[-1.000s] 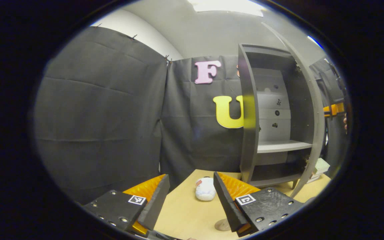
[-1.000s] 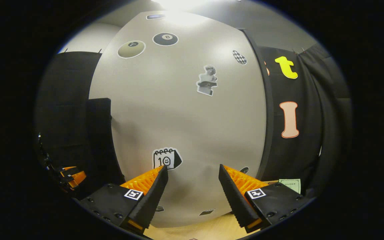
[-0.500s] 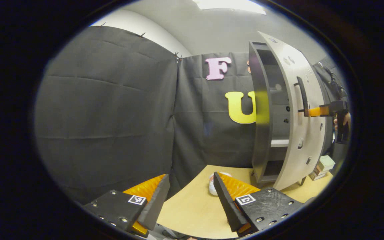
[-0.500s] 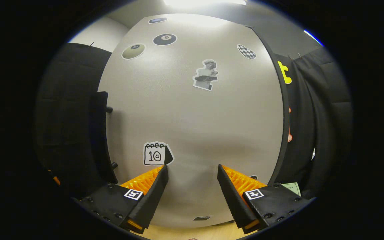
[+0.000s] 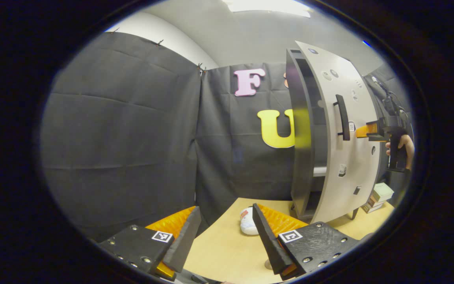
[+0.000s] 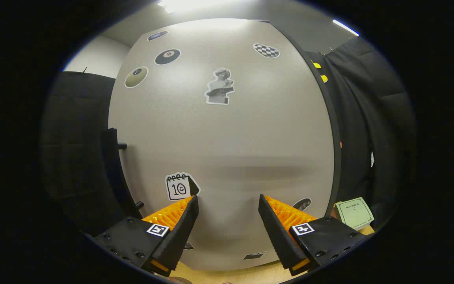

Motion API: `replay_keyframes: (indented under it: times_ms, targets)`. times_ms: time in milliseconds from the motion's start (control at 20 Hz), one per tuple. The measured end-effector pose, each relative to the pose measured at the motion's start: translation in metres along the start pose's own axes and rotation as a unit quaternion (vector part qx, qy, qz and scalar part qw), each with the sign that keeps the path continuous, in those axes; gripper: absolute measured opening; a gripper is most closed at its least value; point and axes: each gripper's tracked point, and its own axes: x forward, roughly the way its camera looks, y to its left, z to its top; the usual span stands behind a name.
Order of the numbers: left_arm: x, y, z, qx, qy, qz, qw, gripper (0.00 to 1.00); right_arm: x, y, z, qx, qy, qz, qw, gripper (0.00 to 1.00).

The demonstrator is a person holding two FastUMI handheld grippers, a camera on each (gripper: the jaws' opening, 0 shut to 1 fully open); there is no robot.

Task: Open the cabinet door with the right hand, grasp the bottle in the cabinet with the left hand and place it on the coaster, then close the cabinet door with the right hand.

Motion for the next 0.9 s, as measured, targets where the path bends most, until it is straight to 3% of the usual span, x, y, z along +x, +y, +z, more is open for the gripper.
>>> replay_keyframes:
  times_ms: [350,900]
  targets:
    - [0.027,-0.055,0.027,-0.003,-0.014,-0.062,0.998,0.80,-0.089,-0.052,0.027,-0.037,-0.041,-0.012,0.998,0.97]
    - [0.057,-0.182,0.074,-0.026,-0.041,-0.158,0.986,0.80,-0.199,-0.192,0.057,-0.107,-0.068,-0.110,0.986,0.97]
